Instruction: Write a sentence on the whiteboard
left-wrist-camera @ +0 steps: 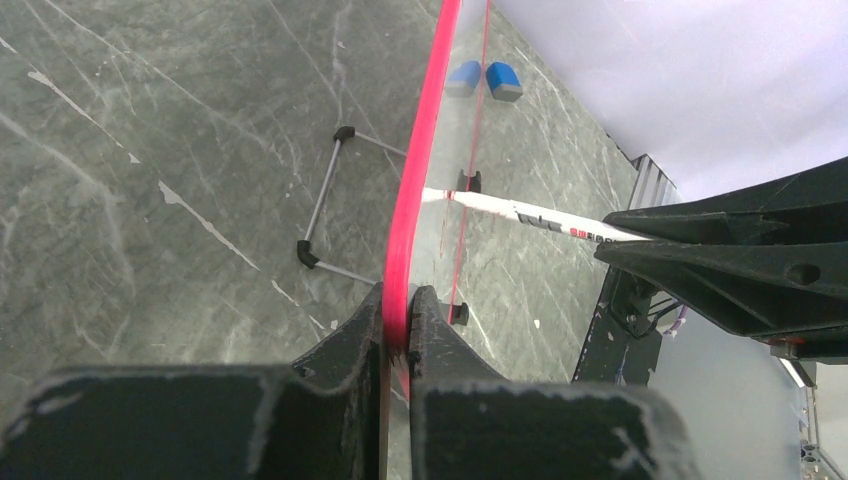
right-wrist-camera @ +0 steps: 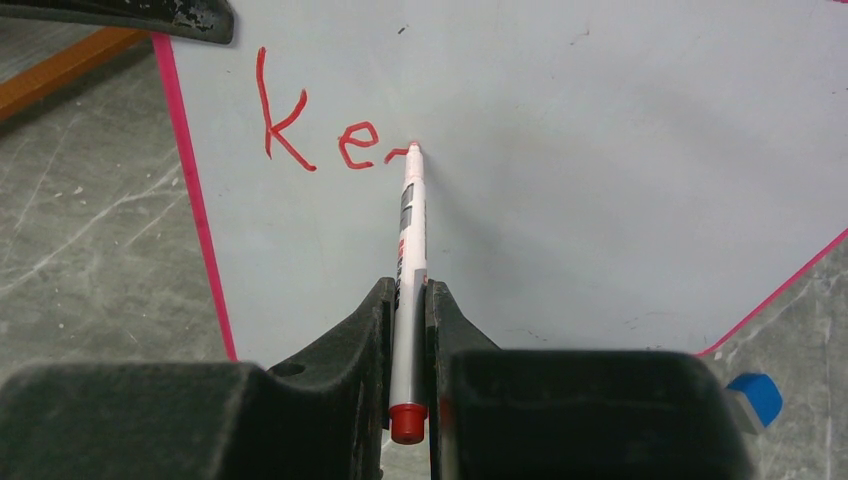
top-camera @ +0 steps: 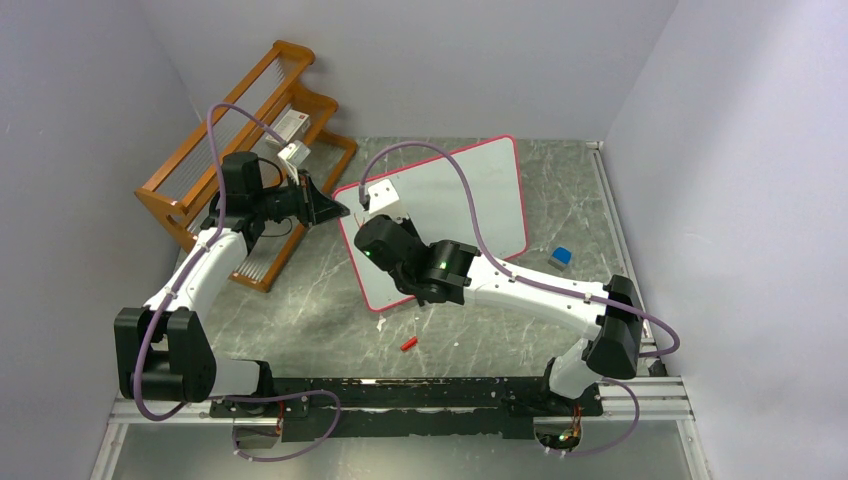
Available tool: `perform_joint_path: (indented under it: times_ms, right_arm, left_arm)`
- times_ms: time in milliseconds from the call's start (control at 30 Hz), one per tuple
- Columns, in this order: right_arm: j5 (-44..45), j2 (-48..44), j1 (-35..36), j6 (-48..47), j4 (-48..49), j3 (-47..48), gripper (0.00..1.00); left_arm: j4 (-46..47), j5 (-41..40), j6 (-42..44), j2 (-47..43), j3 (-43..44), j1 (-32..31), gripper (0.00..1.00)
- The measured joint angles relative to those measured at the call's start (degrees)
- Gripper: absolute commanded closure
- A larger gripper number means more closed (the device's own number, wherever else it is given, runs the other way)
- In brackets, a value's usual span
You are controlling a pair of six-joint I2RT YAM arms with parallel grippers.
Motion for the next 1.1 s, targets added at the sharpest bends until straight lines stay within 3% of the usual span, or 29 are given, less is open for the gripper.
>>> perform_joint_path:
  times_ms: [1100]
  right_arm:
    - [-1.77,0.0,-0.2,-1.68,1.99,0.02,1.0]
  left_arm:
    - [-0.04,-0.35,0.0,0.15,0.09,0.0,0.95]
